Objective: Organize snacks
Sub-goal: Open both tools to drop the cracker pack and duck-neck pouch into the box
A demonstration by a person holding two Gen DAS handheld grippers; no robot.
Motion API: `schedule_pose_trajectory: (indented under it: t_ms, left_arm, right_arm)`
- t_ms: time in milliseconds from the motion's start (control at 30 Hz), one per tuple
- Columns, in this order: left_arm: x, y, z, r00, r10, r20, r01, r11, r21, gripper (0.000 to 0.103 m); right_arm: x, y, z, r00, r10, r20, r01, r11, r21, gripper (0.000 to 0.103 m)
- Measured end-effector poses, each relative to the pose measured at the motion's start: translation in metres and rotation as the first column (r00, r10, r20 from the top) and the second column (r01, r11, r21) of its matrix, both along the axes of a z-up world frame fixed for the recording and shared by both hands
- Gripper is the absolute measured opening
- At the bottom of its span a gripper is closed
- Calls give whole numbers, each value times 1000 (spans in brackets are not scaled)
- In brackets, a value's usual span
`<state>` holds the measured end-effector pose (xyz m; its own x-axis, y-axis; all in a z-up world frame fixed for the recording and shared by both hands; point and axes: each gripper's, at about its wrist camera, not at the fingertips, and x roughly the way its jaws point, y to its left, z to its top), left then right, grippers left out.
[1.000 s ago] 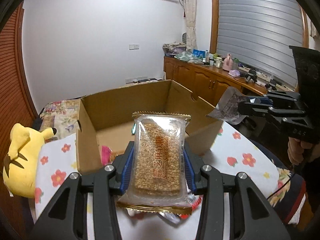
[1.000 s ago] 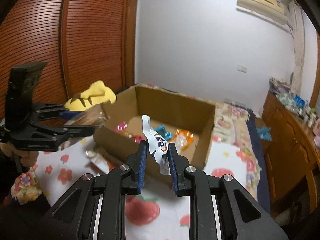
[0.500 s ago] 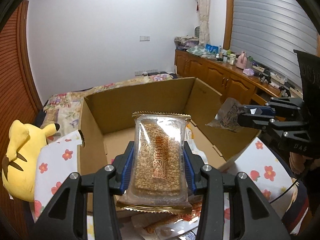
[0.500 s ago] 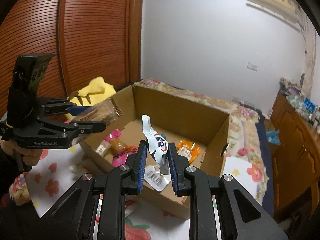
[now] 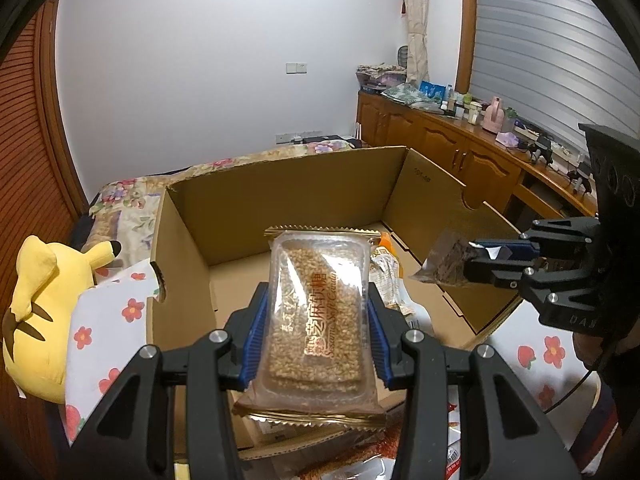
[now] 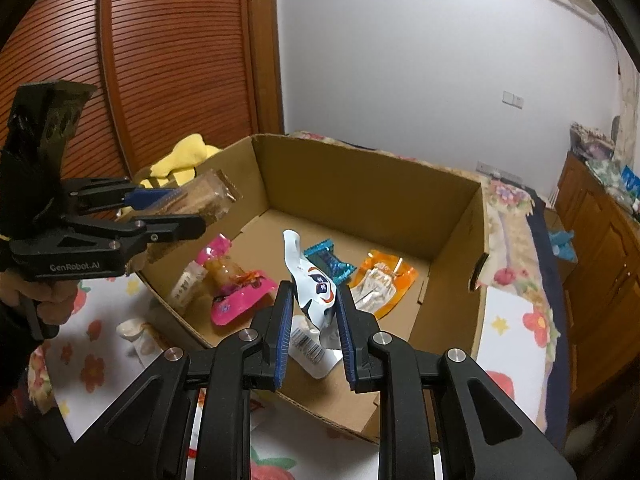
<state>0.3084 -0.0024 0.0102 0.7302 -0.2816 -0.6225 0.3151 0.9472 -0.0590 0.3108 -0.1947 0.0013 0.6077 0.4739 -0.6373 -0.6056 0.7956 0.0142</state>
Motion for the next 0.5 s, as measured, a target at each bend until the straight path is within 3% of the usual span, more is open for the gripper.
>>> schedule_pose_trajectory:
  t_ms: [500]
  left_arm:
    - [-2,2,4,1000,10,1,-10,1000,-4,49]
  right_arm:
    - [-7,-7,3,1000,-22,-6,22,999,33,26]
